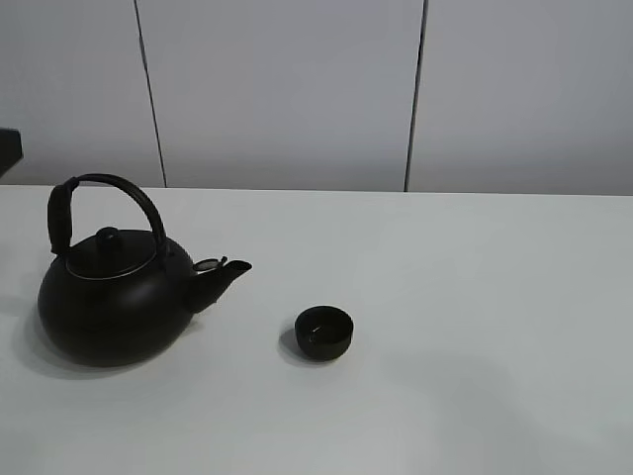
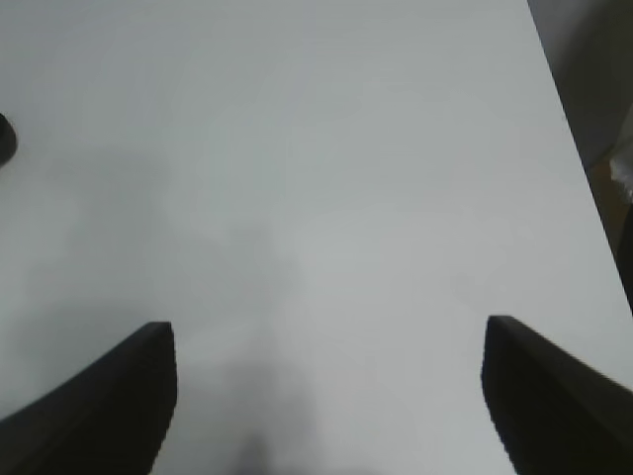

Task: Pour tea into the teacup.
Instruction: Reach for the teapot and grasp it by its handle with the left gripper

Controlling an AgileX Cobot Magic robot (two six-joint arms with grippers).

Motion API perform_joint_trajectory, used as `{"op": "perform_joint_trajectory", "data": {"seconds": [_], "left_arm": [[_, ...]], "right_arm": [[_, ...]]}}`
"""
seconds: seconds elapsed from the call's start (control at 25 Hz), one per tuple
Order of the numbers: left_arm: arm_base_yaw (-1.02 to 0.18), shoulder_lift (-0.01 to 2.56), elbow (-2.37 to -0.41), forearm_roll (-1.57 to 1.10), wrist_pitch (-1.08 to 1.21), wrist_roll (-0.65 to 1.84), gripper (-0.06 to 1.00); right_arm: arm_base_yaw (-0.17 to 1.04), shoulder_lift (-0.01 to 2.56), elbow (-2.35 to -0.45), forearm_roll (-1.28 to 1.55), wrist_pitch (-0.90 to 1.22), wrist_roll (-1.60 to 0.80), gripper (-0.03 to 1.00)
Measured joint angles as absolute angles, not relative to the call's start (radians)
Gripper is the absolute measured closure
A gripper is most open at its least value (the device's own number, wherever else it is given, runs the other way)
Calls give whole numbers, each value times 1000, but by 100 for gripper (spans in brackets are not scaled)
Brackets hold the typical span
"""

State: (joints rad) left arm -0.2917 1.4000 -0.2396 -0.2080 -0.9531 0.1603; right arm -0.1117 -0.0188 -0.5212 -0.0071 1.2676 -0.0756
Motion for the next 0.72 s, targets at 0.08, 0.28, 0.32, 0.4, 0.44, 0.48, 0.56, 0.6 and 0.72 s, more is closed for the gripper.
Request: {"op": "perform_joint_trajectory", "data": {"seconds": [0.08,0.28,0.32,0.4,0.44,0.48,0.56,0.6,0.72], "left_arm": [[-292,1452,-221,-170,-969,149,29],[-292,1599,-200,-75,-1064,142,29],[-292,1627,-200,-74,-1095,142,29],[-292,1675,-200,-74,-1127,140,29],[-292,1691,-200,-74,-1130,136,29],[-292,1707,-200,-74,-1130,128,29],[-292,1723,-201,-74,-1130,113,29],[-292,1724,-202,-73,-1130,106,29],[-292,1726,-230,-73,-1131,99,29]], "right_arm": [[-112,-19,-521,-7,1268,-76,39],[-112,-19,-521,-6,1268,-76,39],[-112,-19,-521,-6,1268,-76,39],[-112,-19,-521,0,1268,-76,39],[-112,-19,-521,0,1268,-76,39],[-112,-19,-521,0,1268,-76,39],[-112,-19,-521,0,1268,-76,39],[-112,-19,-521,0,1268,-76,39],[-112,-19,-521,0,1268,-76,39]]}}
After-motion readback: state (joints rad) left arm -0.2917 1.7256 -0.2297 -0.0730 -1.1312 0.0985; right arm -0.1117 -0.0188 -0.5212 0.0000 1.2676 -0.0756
